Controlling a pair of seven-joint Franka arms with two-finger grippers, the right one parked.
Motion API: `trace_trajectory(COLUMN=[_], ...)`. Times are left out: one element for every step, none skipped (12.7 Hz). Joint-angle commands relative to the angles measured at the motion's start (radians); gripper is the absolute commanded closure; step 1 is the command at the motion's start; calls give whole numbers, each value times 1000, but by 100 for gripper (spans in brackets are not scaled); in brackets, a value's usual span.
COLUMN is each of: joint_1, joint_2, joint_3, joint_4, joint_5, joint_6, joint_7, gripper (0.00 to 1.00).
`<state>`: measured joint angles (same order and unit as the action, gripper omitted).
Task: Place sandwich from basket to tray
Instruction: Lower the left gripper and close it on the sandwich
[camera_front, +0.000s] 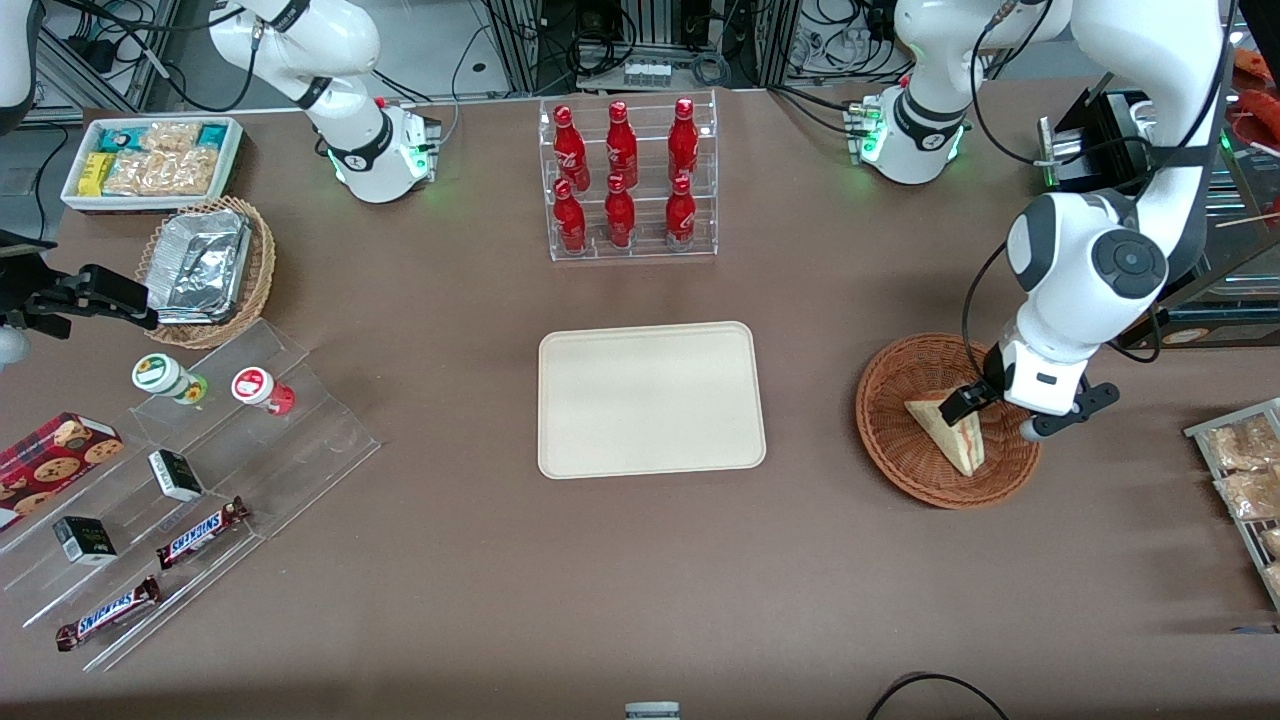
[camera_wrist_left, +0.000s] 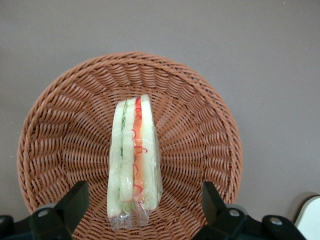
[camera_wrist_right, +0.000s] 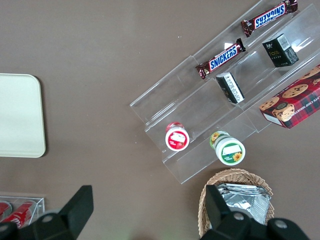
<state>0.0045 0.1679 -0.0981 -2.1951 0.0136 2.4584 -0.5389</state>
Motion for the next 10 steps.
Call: trace_trajectory(joint_1=[-4, -4, -4, -4, -4, -6, -5, -4, -4, -4], joint_2=[25, 33, 39, 45, 53, 61, 67, 71, 81, 90], joint_3=[0, 0, 0, 0, 0, 0, 0, 1, 1, 1], joint_4=[-3, -3, -9, -12, -14, -14, -14, -15, -17, -17], joint_5=[5, 5, 5, 6, 6, 8, 8, 8, 8, 11], joint_6=[21, 24, 30, 42, 50, 50, 50, 50, 50, 51], joint_7=[-18, -16, -16, -16, -16, -15, -15, -15, -15, -10], gripper=[0, 0, 0, 0, 0, 0, 0, 0, 0, 0])
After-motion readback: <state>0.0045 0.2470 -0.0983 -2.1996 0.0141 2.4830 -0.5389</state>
